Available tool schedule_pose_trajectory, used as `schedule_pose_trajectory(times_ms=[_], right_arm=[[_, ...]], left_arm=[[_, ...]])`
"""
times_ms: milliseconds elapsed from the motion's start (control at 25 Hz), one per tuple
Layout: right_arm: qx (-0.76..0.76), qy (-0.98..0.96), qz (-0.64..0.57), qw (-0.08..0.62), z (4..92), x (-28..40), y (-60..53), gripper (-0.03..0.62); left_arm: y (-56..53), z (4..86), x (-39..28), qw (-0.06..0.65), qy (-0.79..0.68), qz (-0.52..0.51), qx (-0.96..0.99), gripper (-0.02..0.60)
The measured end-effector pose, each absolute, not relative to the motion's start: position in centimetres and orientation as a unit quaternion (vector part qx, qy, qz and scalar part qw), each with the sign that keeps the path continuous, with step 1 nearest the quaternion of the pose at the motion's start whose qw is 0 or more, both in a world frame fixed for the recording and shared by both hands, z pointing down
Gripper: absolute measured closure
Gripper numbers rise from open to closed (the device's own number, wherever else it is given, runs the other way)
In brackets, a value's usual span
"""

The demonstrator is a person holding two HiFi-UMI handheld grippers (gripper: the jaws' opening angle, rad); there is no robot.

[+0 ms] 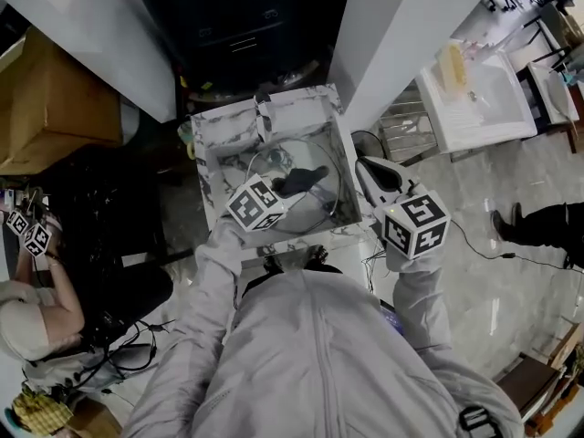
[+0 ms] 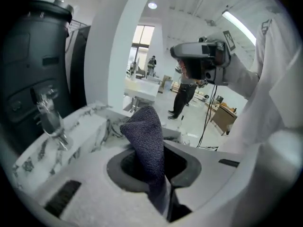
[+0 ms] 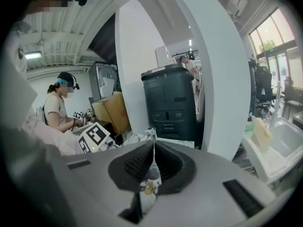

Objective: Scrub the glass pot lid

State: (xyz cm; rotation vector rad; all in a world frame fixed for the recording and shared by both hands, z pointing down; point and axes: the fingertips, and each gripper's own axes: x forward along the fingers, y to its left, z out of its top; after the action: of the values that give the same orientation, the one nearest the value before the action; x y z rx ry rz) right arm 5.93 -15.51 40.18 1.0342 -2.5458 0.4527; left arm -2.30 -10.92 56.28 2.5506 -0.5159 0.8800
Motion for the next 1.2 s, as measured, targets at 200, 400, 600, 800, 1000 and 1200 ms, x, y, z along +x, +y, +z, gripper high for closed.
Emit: schedule_pose_trajectory(times_ms=[200,400,600,800,1000,1200], right_arm=[[0.365,-0.908,0.12,0.167,37.8,4.6,-15.8,0.563],[0.368,-0.913,0.084,0.158,36.2,4.1,-15.9,0.563],[0.376,-0.914,0.039,0.149,33.7,4.1,-16.5,0.563],[0.385,-0.912,-0.011,0.139,30.4,4.0,-16.9,0.563],[0.383,-0.913,-0.049,0.127,27.9,3.4,-16.8,0.565],[0.377,-0.915,-0.076,0.121,26.0,2.1,-17.2,0.565]], left_arm=[[-12.8,49.8,-5.1,0.134,-0.264,0.274,0.915,0.505],[-15.3,42.8,-7.6,0.056,-0.347,0.217,0.911,0.505],[-16.7,36.5,-10.4,0.008,-0.427,0.152,0.891,0.505],[-17.2,31.5,-12.6,-0.031,-0.475,0.114,0.872,0.505],[-16.7,27.5,-13.2,-0.081,-0.496,0.102,0.858,0.505],[-16.2,25.5,-13.4,-0.084,-0.497,0.077,0.86,0.505]])
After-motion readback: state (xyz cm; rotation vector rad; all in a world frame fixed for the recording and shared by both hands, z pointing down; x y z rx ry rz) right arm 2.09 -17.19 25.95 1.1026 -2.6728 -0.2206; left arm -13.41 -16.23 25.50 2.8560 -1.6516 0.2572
